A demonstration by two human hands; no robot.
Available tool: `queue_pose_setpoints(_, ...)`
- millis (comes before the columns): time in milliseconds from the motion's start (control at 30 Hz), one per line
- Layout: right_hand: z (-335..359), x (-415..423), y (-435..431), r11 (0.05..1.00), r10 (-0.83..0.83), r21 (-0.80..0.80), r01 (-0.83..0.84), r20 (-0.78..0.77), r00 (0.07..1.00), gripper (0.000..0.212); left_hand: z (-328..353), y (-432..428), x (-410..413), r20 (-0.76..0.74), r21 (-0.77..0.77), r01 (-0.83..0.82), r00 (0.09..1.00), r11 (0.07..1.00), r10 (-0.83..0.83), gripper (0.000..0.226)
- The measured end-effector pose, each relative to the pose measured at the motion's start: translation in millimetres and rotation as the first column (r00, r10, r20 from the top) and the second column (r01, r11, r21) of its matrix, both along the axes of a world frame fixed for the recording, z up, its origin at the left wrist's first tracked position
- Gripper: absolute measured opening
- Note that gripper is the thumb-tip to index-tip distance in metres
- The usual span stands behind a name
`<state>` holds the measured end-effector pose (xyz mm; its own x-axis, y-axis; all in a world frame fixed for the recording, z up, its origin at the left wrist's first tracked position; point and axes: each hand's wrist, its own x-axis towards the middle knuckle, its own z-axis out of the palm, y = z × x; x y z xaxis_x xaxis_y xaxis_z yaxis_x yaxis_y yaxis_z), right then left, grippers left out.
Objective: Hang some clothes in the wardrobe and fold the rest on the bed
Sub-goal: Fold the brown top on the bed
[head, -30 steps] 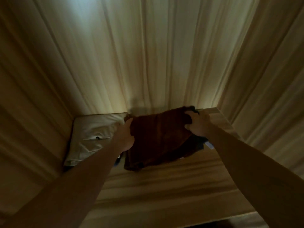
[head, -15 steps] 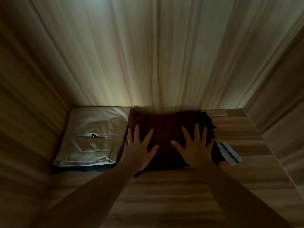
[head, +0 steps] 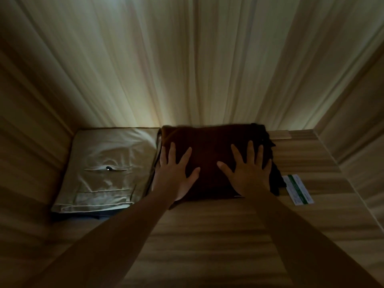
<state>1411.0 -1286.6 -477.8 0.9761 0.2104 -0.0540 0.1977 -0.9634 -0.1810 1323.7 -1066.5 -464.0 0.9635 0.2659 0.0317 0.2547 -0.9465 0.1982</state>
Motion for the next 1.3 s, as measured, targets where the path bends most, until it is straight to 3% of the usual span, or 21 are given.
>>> queue_pose_setpoints(200,9,-21,0,0.998,-0.001,-0.065,-0.003,-0.062,0.998,0.082,6,13,-18,-0.068,-0.094,0.108,0.991,0.990,-0.115,0.080)
queue_pose_setpoints(300,20,-40,-7,0.994,0.069,-0.072,-0.085,-0.201,0.977,0.072,14,21,-43,-0.207,-0.125,0.142,0.964,0.982,-0.166,0.081)
queue_pose_setpoints(400,45,-64,-21,0.978,0.169,-0.060,-0.202,-0.348,0.922,0.077,32,19,-67,-0.307,-0.175,0.114,0.938,0.978,-0.164,0.081)
queue_pose_setpoints(467,69,-86,-27,0.979,0.195,0.018,-0.205,-0.399,0.896,0.073,49,14,-84,-0.289,-0.226,0.106,0.942,0.968,-0.171,0.077)
queue_pose_setpoints(533,92,-113,-30,0.981,0.193,0.090,-0.171,-0.418,0.888,0.055,66,10,-104,-0.196,-0.262,0.133,0.962,0.956,-0.188,0.072)
queue_pose_setpoints(600,114,-143,-36,0.983,0.180,0.094,-0.155,-0.422,0.889,0.046,86,8,-124,-0.143,-0.272,0.189,0.962,0.943,-0.234,0.068)
queue_pose_setpoints(733,161,-213,-54,0.996,0.091,0.047,-0.079,-0.419,0.903,0.055,132,2,-161,-0.171,-0.290,0.282,0.925,0.915,-0.339,0.057)
queue_pose_setpoints(867,209,-288,-65,1.000,-0.024,-0.021,0.019,-0.290,0.957,0.050,186,-7,-206,-0.272,-0.291,0.357,0.859,0.888,-0.435,0.054)
queue_pose_setpoints(967,244,-339,-65,0.994,-0.086,-0.079,0.070,-0.217,0.972,0.045,223,-17,-242,-0.288,-0.258,0.428,0.821,0.866,-0.492,0.038)
queue_pose_setpoints(1167,297,-447,-66,0.985,-0.169,-0.058,0.162,-0.154,0.973,0.043,272,-41,-311,-0.178,-0.175,0.580,0.776,0.796,-0.605,0.032)
queue_pose_setpoints(1300,313,-519,-93,0.966,-0.259,-0.038,0.256,-0.141,0.955,0.043,284,-87,-345,-0.154,-0.113,0.700,0.689,0.705,-0.709,0.035)
